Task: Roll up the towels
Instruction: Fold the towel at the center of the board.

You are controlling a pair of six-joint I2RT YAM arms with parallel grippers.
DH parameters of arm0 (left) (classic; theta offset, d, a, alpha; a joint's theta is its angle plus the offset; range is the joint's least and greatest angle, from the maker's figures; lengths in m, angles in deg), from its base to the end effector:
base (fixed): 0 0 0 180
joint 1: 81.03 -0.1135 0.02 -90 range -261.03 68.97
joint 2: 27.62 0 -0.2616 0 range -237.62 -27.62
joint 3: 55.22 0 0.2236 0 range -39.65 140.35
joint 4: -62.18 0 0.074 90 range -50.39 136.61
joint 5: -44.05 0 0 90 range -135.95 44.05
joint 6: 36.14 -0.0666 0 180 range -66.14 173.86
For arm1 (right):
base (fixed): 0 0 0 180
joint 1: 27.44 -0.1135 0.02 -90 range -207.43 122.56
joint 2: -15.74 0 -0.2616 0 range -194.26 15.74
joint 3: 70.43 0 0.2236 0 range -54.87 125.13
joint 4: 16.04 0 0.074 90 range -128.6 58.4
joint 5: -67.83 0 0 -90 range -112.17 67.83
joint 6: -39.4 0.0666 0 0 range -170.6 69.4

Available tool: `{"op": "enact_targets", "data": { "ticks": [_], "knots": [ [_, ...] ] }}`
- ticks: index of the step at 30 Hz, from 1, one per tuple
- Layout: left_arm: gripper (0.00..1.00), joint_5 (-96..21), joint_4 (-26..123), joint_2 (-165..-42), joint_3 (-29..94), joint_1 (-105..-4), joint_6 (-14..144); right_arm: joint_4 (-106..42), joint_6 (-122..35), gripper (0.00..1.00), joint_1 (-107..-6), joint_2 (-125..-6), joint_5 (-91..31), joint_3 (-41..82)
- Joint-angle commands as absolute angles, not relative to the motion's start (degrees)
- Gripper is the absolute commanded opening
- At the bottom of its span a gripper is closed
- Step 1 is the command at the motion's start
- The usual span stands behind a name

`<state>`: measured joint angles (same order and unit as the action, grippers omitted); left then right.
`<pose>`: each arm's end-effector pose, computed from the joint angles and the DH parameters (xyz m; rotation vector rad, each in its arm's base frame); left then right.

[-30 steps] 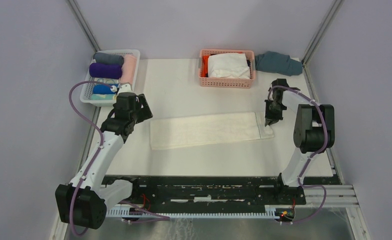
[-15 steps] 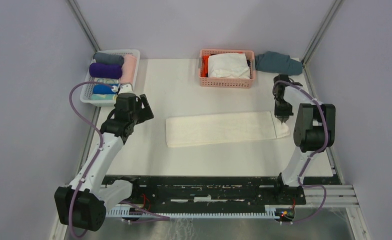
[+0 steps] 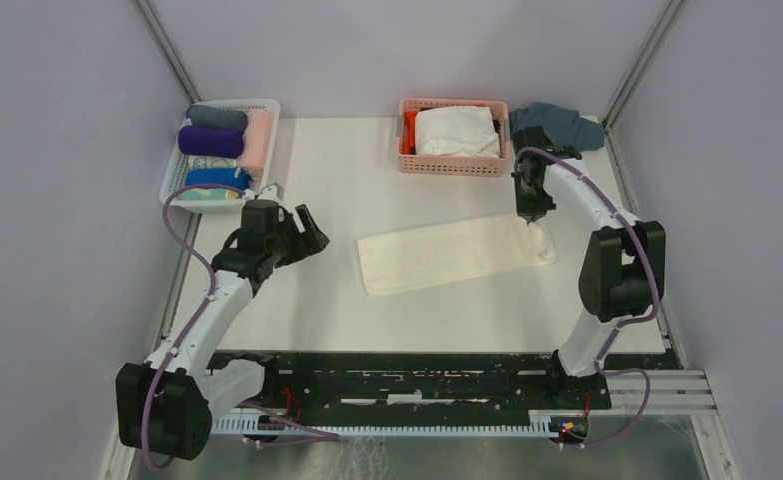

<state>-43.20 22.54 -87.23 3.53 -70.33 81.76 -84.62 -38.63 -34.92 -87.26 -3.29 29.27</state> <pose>0.2137 -0.0436 0.2445 -0.3201 2.2877 -0.4043 0.3446 0.0235 0.2253 0.1807 2.7471 -0.3769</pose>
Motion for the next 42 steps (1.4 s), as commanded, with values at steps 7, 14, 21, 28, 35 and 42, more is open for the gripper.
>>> {"op": "enact_targets", "data": {
  "ticks": [7,14,21,28,35,42],
  "knots": [
    [0.76,-30.48,42.16,-93.29,-7.19,-68.68,100.09,-85.78,-30.64,0.01,-50.27,-84.32,-21.83,34.17],
    [0.64,-29.38,47.3,-100.21,-8.74,-65.69,102.67,-83.83,-23.61,0.01,-60.77,-89.29,-22.2,38.53],
    [0.49,-30.33,49.83,-105.55,-8.77,-61.76,103.34,-84.25,-19.36,0.01,-69.23,-94.72,-19.11,45.32],
    [0.42,-31.98,50.31,-109.97,-8.77,-59.71,102.91,-84.25,-16.5,0.01,-73.48,-97.9,-18.18,49.56],
    [0.39,-32.84,50.34,-111.1,-9.11,-58.9,102.73,-83.44,-14.62,0.01,-75.72,-100.48,-17.94,52.87],
    [0.38,-34.2,49.15,-110.29,-9.21,-58.38,102.26,-82.43,-13.3,0.03,-76.48,-104.56,-18.2,55.5]
  ]
}}
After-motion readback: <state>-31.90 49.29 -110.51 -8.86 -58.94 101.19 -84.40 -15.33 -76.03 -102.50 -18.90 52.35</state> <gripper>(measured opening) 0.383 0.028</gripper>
